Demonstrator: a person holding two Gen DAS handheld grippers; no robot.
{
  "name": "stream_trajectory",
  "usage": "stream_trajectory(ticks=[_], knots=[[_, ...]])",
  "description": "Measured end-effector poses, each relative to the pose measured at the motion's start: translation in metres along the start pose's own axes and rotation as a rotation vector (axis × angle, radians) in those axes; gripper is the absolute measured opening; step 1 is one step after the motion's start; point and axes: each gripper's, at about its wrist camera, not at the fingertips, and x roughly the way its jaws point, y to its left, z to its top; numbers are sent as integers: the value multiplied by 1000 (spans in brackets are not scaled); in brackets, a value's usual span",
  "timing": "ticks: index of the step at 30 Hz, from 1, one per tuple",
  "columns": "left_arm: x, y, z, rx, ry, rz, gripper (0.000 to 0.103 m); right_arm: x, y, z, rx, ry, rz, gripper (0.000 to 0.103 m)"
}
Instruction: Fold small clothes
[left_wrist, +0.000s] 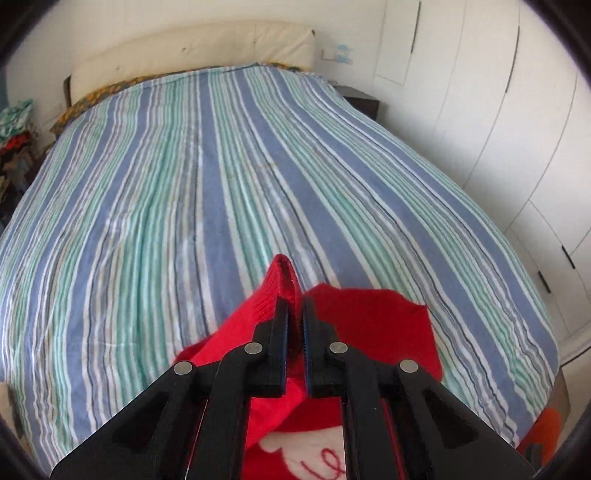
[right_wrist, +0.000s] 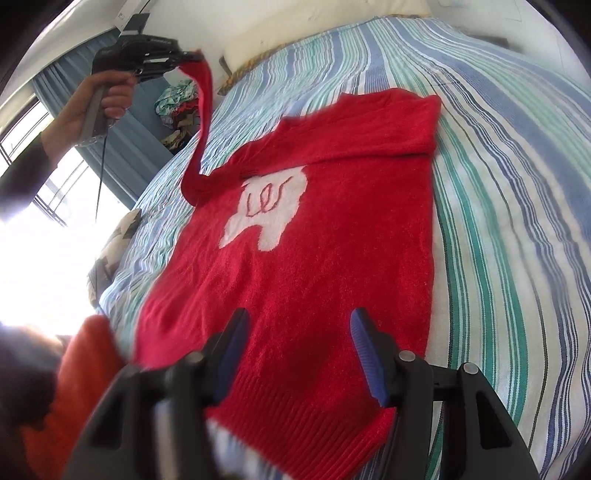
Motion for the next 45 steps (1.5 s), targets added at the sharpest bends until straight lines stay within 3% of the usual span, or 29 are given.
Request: stream_trajectory(ticks=[1,2,3,4,7,14,18,20,22,25,26,27,28,30,32,38,40,42,44,45], knots=[[15,-16,-4,13,23,-25,13,0,-2,0,4,1,1,57],[30,-29,-11,16,59,-45,25,0,-3,0,8,4,2,57],[43,-37,-19,14,100,-50,46,1,-4,-1,12,6,3,57],[50,-43,-26,15,121,-49,54,1,-5,-1,17,9,3,57],[48,-26,-54,19,115,-49,56,-1,-8,-2,31,7,9,57],[-11,92,-132,-136,43,118,59,2,-20,2,78,16,31,57],[-17,87,-186,20,118,85,70,6,-22,3,91,25,40,57],[0,68,-208,127,162,131,78,8,-21,3,88,29,37,57],[22,57,-222,185,188,230,78,9,-21,3,84,32,29,57],[45,70,-221,86,150,342,76,10,-20,2,76,31,14,57],[46,78,-219,29,117,355,60,10,-19,1,71,29,7,57],[47,86,-220,-25,97,353,21,9,-18,1,65,26,-1,57],[46,94,-224,-77,93,323,10,8,-17,0,59,24,-10,57],[37,93,-236,-78,57,347,6,7,-17,-2,50,23,-21,57],[32,92,-248,-57,51,363,5,6,-17,-2,45,20,-24,57],[28,105,-255,-119,96,302,7,12,-18,0,46,35,-11,57],[22,107,-256,-131,116,279,17,12,-16,0,34,35,-10,57],[10,114,-257,-170,123,232,47,11,-15,1,24,32,-11,57],[-7,126,-254,-224,82,184,56,10,-16,1,25,26,-12,57],[-14,132,-250,-255,58,159,56,10,-17,1,30,24,-10,57]])
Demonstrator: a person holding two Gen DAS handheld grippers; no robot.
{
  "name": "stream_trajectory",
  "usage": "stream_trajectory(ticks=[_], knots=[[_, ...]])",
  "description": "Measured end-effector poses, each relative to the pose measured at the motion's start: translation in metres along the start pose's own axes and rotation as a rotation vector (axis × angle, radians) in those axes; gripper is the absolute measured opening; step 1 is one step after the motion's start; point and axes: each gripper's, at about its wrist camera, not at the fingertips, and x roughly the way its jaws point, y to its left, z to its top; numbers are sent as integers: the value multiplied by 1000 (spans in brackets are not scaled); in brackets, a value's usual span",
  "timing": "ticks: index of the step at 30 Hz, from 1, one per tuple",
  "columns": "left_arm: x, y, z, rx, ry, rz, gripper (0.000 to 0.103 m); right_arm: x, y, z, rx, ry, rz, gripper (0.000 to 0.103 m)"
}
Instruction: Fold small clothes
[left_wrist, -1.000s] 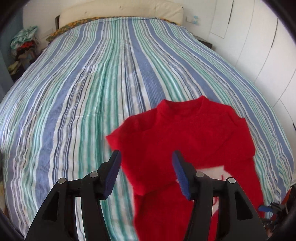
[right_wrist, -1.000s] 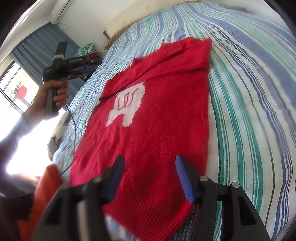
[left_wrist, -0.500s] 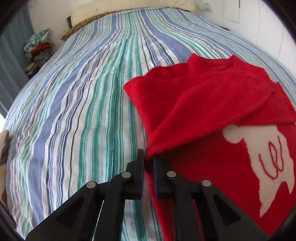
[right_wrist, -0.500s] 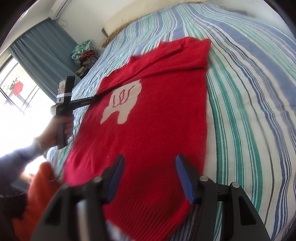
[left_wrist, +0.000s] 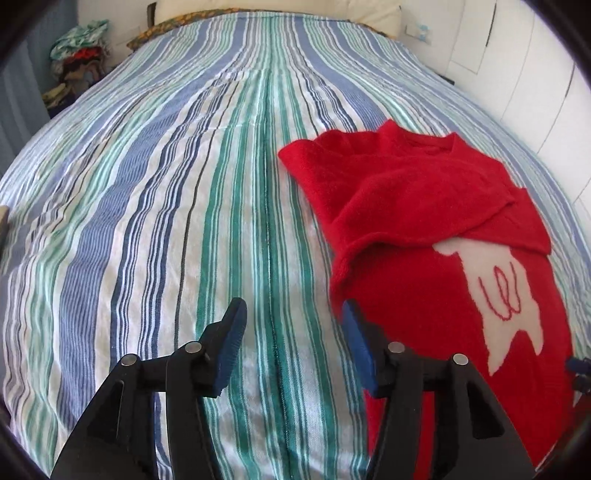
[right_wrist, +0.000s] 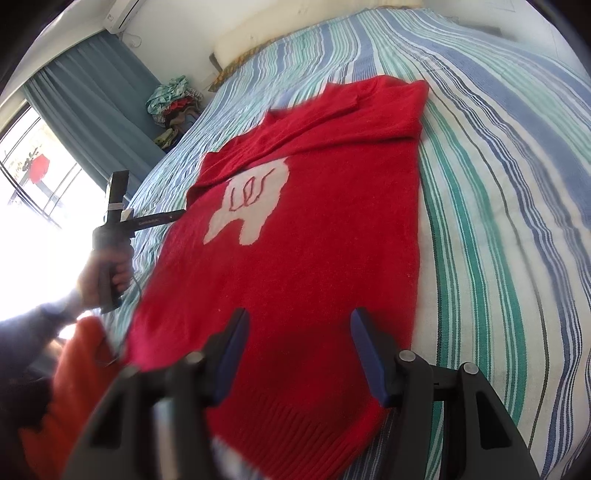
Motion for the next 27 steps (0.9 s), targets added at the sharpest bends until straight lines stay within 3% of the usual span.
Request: stream_trajectory(ticks=[4,8,11,13,15,18,20,23,25,27], knots=[[-8,6,38,-95,-74,-51,54,2,-5,1,31,4,16,57],[25,-21,59,-31,-46,-7,54,5,-4,2,30,8,13,57],[67,-39,34,80,119,57,28,4,-1,0,11,8,-2,57],[63,-42,14,122,71,72,28,3,-1,-1,11,6,-6,57],[56,-39,10,109,83,59,29,3,-3,-1,18,6,0,57],[46,-37,18,144,145,14,39,5,-7,0,33,11,13,57],[36,-30,31,136,143,-42,46,6,-8,1,40,12,20,57],[27,-5,68,6,82,-108,64,5,-8,1,42,9,24,57],[34,12,95,-101,58,-144,65,6,-8,1,42,10,23,57],[59,21,113,-180,116,-190,68,7,-9,1,43,12,20,57]])
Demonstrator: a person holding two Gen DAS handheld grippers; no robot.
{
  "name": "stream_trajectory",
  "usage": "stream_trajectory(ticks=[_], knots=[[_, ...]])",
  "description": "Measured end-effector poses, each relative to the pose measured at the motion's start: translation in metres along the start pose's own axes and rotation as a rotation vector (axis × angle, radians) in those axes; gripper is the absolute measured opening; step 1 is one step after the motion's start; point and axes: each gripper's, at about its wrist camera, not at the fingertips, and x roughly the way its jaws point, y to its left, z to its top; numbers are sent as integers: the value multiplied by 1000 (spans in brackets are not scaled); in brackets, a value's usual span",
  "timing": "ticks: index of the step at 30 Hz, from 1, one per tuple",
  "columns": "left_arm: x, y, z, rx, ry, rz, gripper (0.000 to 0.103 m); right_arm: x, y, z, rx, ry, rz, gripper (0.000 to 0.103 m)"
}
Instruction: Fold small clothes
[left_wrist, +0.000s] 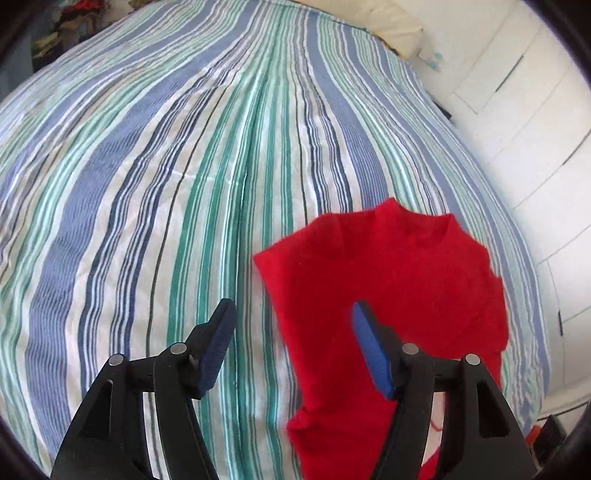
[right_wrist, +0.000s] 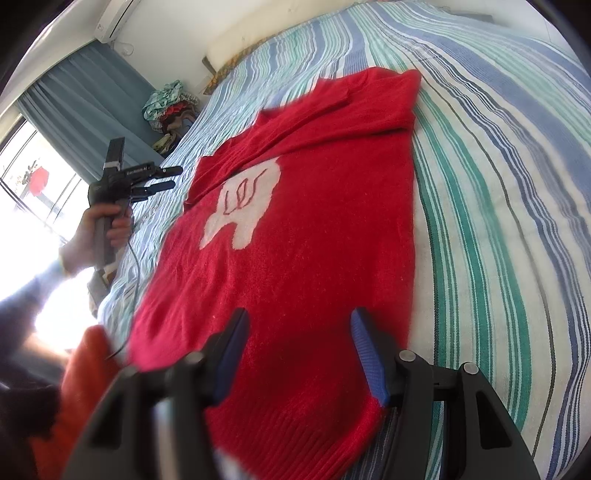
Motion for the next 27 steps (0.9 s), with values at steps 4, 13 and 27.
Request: stream_trajectory(ticks=[4,13,27], knots=[[48,-4,10,-16,105,-28,12,3,0,0,0,8,-8,57],[42,-14,13,165,38,142,22,6,-1,0,-7,13,-19,57],[26,-21,-70,306,92,292,13,6,4,0,-18,9,-30,58]])
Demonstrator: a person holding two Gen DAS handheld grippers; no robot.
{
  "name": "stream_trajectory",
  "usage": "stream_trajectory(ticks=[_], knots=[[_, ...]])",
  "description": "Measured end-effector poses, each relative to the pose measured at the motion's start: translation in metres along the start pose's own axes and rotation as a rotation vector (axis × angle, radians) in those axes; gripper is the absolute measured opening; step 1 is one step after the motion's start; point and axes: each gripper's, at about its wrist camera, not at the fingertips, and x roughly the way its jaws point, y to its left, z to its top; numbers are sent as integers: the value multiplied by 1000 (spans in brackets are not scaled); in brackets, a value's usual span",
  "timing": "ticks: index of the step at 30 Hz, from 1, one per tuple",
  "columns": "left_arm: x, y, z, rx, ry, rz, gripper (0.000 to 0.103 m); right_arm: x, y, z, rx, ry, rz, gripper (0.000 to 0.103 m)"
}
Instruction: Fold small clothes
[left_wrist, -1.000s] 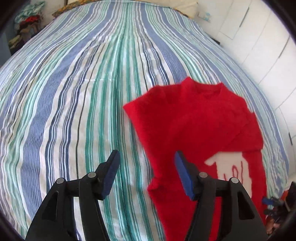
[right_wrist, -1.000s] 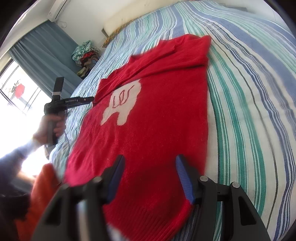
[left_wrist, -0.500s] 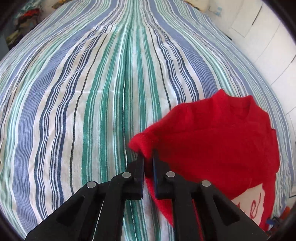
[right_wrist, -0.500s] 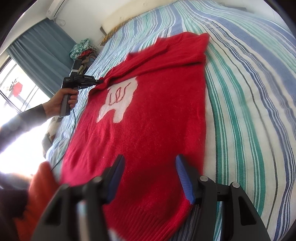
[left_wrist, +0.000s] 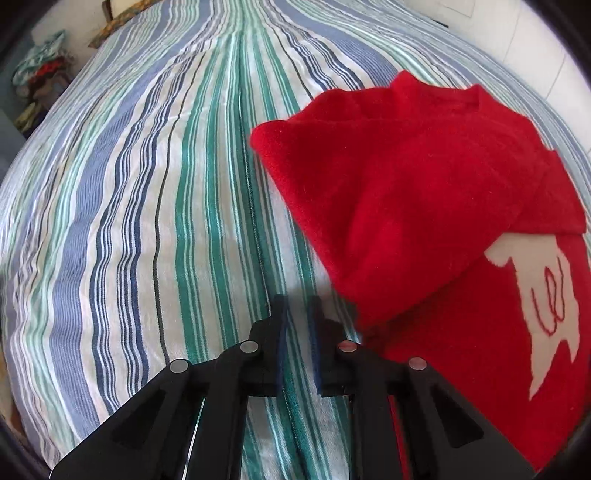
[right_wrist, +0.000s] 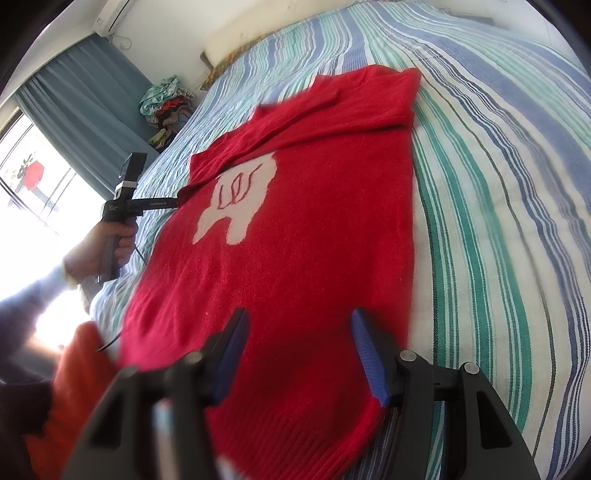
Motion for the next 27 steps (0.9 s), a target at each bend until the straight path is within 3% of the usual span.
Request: stream_trajectory(ticks=[2,4,5,6,7,10,13,17,19,21,24,27], knots=[[-14,2,1,-39,-27,-6,13,-1,2,-1,-11,-3,-9,58],[-35,1,-1,-66,-107,-34,30,-4,4,-1,-21,-11,-17,58],[-45,-2,-1,-72,-157,-39,47,-6,4,-1,-23,-16,-19,58],[-53,-5,-3,-71,-206,-36,56,-7,4,-1,-24,-20,-20,58],[-57,-11,-3,-62,-242,-36,57,-7,4,0,-23,-22,-21,58],[-42,-32,-6,5,-231,-40,57,-7,5,-1,-28,-22,-30,58],[-8,-45,-19,131,-125,35,39,-9,9,-2,-42,-27,-44,58],[-8,-27,-40,49,-161,-26,37,-22,6,7,27,-43,-17,58],[-11,-19,-43,1,-168,-53,36,-26,2,32,112,-58,61,58],[-12,-17,-44,-12,-174,-56,36,-23,-1,70,214,-100,197,58],[-12,-17,-43,-23,-185,-48,37,6,4,138,318,-115,329,58],[-14,-12,-40,-72,-203,-42,41,58,1,191,374,-88,300,56]])
